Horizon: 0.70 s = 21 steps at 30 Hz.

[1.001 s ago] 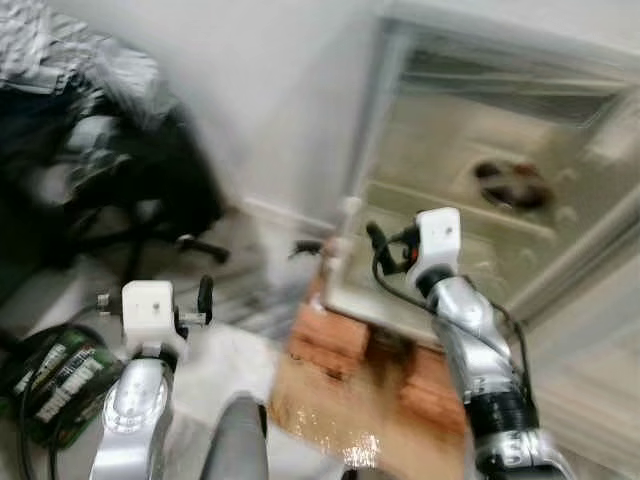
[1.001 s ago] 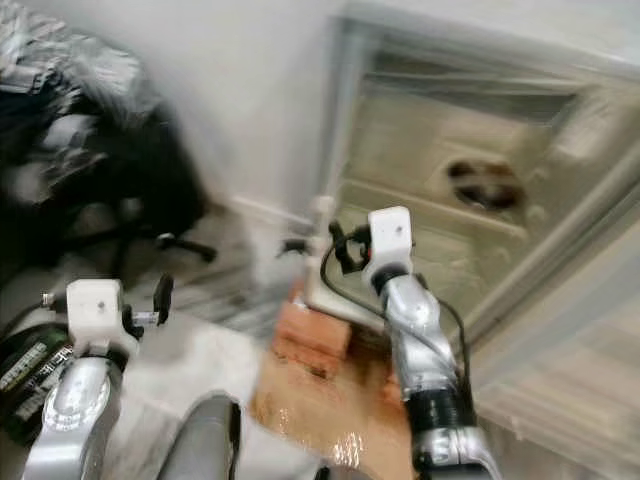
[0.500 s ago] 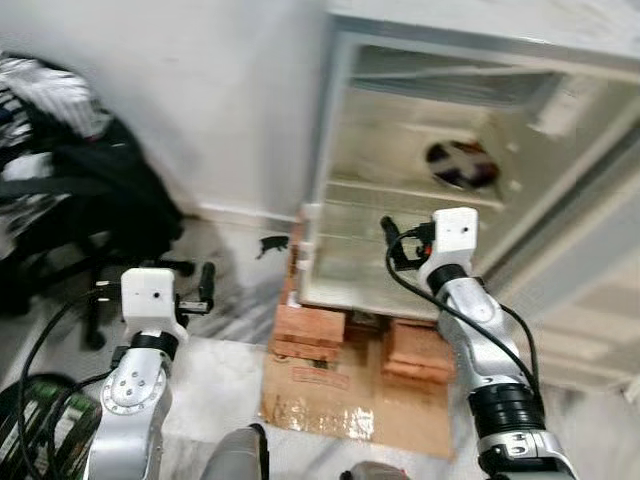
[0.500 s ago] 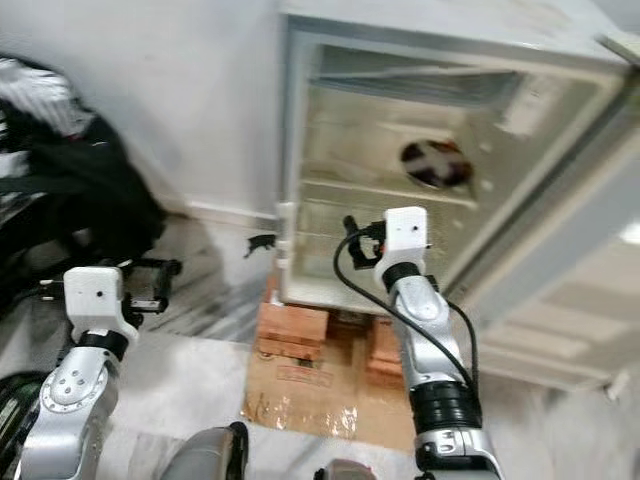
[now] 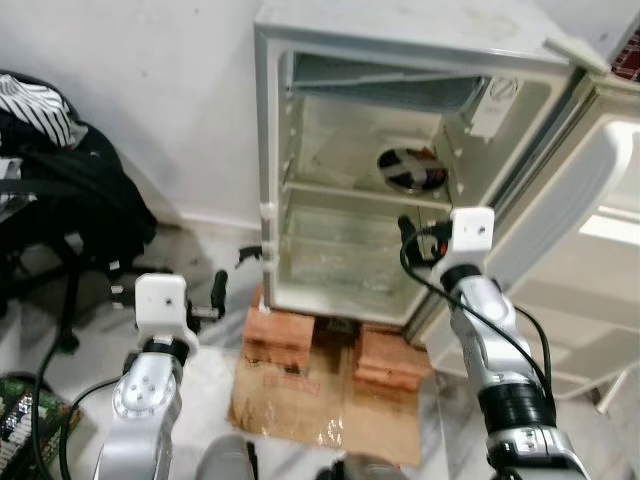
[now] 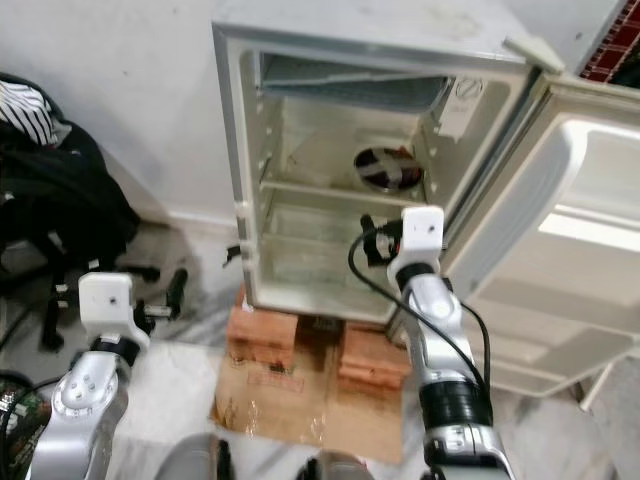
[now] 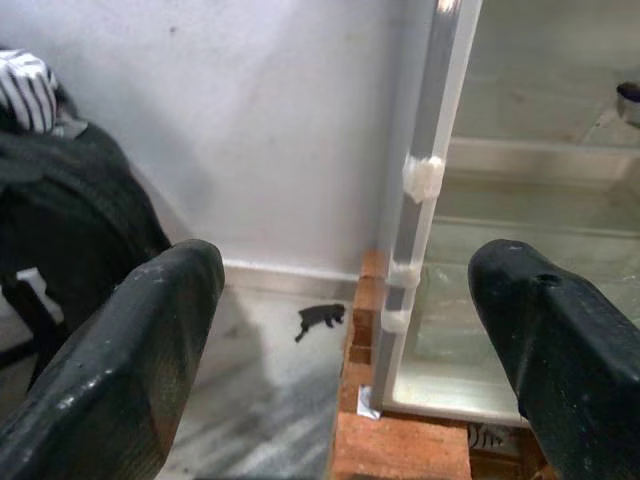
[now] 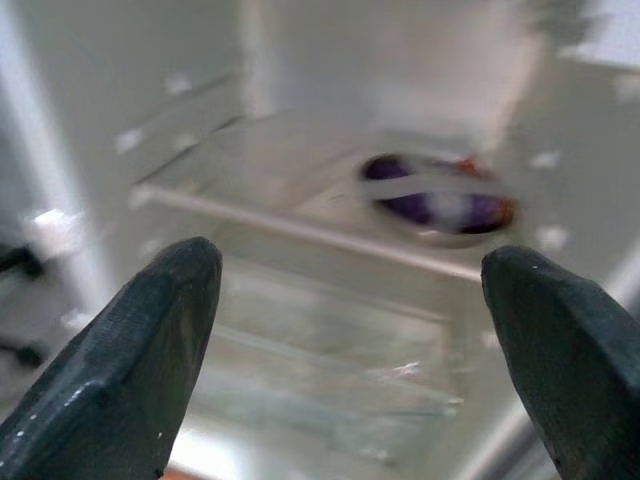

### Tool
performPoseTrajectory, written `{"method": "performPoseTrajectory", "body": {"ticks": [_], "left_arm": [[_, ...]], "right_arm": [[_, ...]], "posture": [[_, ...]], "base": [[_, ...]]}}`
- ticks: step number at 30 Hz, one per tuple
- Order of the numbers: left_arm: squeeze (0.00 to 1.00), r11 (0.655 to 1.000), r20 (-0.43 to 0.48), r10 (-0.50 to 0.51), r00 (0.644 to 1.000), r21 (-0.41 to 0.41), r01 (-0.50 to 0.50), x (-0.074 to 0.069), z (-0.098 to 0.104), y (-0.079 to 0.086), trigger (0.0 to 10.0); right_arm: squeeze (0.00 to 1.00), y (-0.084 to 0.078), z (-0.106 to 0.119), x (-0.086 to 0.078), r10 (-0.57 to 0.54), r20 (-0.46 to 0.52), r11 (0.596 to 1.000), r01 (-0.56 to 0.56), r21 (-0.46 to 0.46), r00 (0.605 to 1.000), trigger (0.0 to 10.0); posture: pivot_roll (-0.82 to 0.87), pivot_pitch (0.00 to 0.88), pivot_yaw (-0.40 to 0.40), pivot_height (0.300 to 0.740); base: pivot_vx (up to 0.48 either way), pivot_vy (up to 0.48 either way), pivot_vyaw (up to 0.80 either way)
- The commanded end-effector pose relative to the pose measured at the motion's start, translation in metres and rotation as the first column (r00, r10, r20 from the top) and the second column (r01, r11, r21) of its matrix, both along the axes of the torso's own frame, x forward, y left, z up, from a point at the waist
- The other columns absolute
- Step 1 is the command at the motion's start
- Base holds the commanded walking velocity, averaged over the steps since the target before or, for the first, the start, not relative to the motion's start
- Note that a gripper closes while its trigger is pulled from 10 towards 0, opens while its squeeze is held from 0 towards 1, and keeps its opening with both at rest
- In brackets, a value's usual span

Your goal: Restocking fridge

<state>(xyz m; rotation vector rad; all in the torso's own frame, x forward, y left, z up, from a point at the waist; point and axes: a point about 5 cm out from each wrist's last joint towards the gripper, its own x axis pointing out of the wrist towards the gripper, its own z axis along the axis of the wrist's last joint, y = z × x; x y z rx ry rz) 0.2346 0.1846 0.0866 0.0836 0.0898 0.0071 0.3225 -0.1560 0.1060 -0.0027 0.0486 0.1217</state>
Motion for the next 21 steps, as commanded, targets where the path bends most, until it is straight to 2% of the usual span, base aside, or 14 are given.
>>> {"method": "performPoseTrajectory", "body": {"ticks": [1,6,18,21], "left_arm": [[0.0,1.0,0.006,-0.005,1.0,-0.003,0.006,0.0,0.001,-0.001,10.0],[0.0,1.0,0.005,-0.005,1.0,0.0,0.005,-0.001,0.001,-0.001,10.0],[0.0,1.0,-0.002,-0.026,1.0,0.005,0.026,-0.002,0.0,-0.004,10.0],[0.0,1.0,0.002,-0.025,1.0,0.006,0.025,-0.002,0.0,-0.004,10.0]], "right_arm": [[0.0,-0.003,0.003,0.002,-0.005,0.011,1.0,0.005,-0.009,1.0,10.0],[0.0,-0.005,0.003,0.003,-0.014,0.009,1.0,0.014,-0.009,1.0,10.0],[0.0,-0.011,-0.004,-0.001,-0.051,-0.016,0.999,0.051,-0.005,0.999,10.0],[0.0,-0.013,-0.009,-0.006,-0.014,-0.035,1.0,0.013,-0.016,0.999,10.0]], "posture": [[0.1,0.098,-0.089,0.74],[0.11,0.099,-0.089,0.74],[0.1,0.107,-0.087,0.74],[0.1,0.107,-0.09,0.74]], "base": [[0.0,-0.428,0.0],[0.0,-0.425,0.0],[0.0,-0.426,-0.6],[0.0,-0.413,0.0]]}}
